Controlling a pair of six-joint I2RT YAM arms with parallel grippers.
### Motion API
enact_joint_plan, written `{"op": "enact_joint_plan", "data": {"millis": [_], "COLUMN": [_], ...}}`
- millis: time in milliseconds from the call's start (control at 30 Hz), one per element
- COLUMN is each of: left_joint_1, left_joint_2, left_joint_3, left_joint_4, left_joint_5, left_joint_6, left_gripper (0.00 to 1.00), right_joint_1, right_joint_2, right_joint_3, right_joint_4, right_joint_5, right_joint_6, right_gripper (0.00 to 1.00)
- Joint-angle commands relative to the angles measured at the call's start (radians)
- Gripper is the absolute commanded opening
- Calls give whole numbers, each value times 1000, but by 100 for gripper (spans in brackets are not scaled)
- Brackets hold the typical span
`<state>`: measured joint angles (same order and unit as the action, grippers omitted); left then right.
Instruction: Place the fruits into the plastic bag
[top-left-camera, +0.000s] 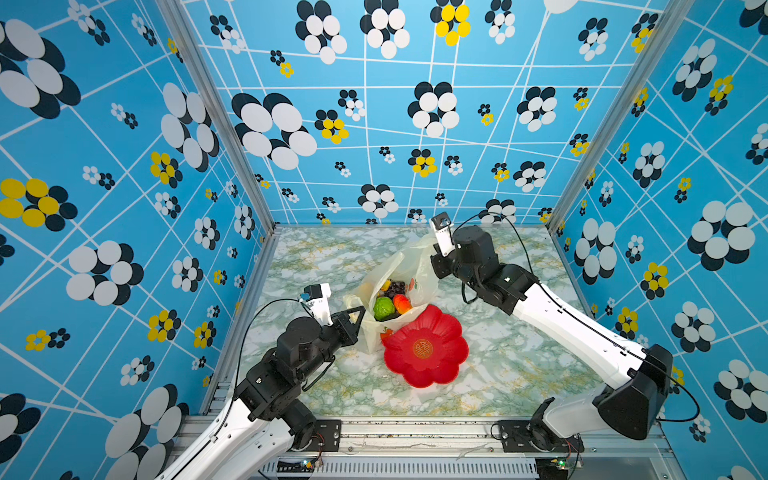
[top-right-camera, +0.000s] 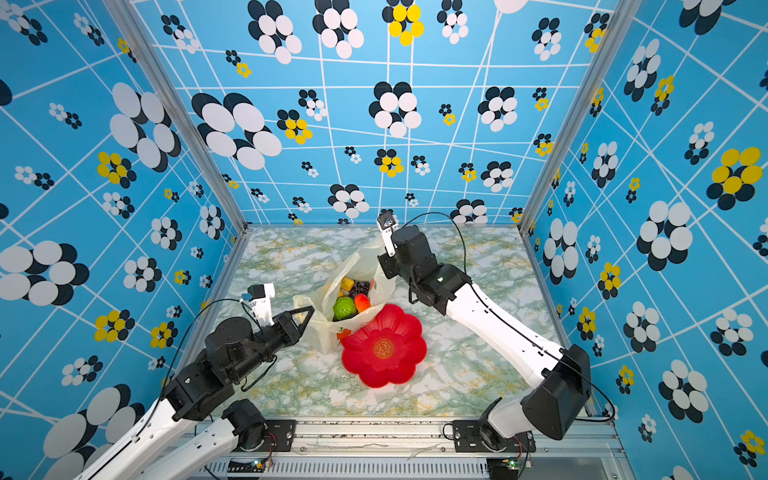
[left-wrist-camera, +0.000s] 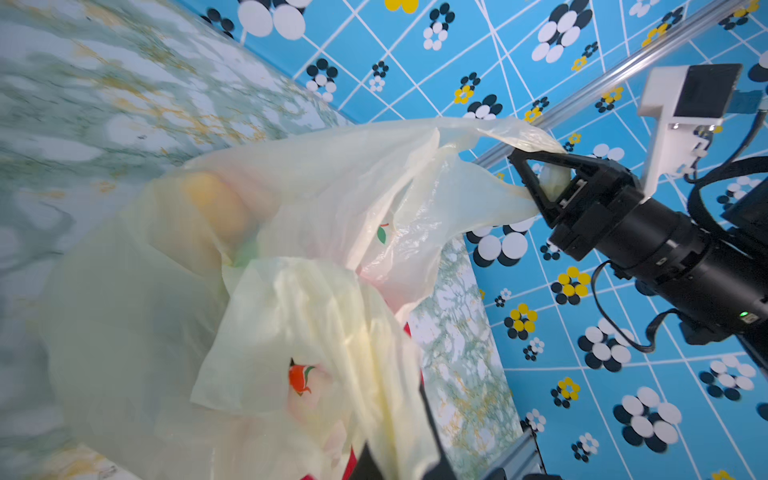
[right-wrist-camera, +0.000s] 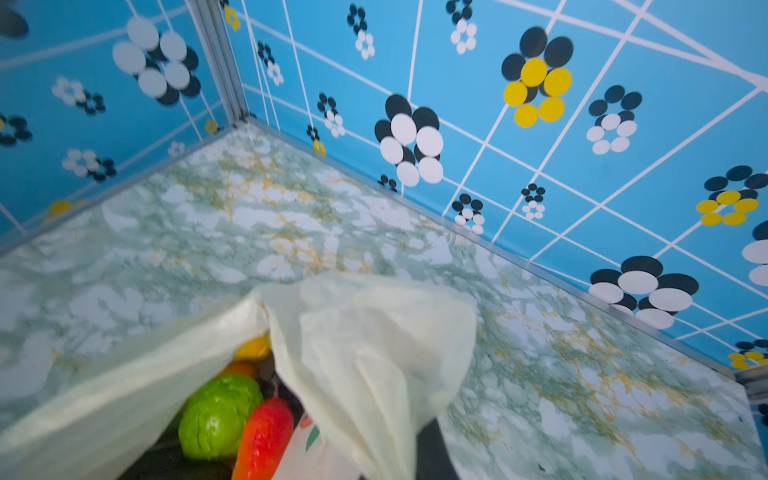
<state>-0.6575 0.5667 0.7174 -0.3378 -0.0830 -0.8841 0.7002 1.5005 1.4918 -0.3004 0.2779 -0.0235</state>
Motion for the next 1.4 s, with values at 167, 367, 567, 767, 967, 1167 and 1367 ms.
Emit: {"op": "enact_joint_plan", "data": {"millis": [167,367,567,767,967,1167,1367], "left_joint_1": [352,601,596,506,317,251,249], "left_joint_2": [259,579,708,763,866,973,1045], "left_joint_3": [519,954,1105,1063,994,914,911], "left_joint_4": [-260,-409,-334,-236,-120,-69,-105], "left_joint_5": [141,377,457,511,438,437,470], "left_joint_6": [214,219,169,134,160,126,128], "left_gripper": [0,0,0,0,0,0,0], "right_joint_1": [-34,-53,-95,-128,-134,-179,-233], "right_joint_2": [193,323,344,282,258,223,186], "right_joint_3": [457,784,878,784,469,197,160], "right_joint_4": [-89,-184,-198,-157,15,122,98], "right_joint_5": [-206,-242,-286,-253,-372,-348,-380], "right_joint_6": [158,174,220,220,351,400,422], "right_gripper": [0,0,0,0,0,0,0]}}
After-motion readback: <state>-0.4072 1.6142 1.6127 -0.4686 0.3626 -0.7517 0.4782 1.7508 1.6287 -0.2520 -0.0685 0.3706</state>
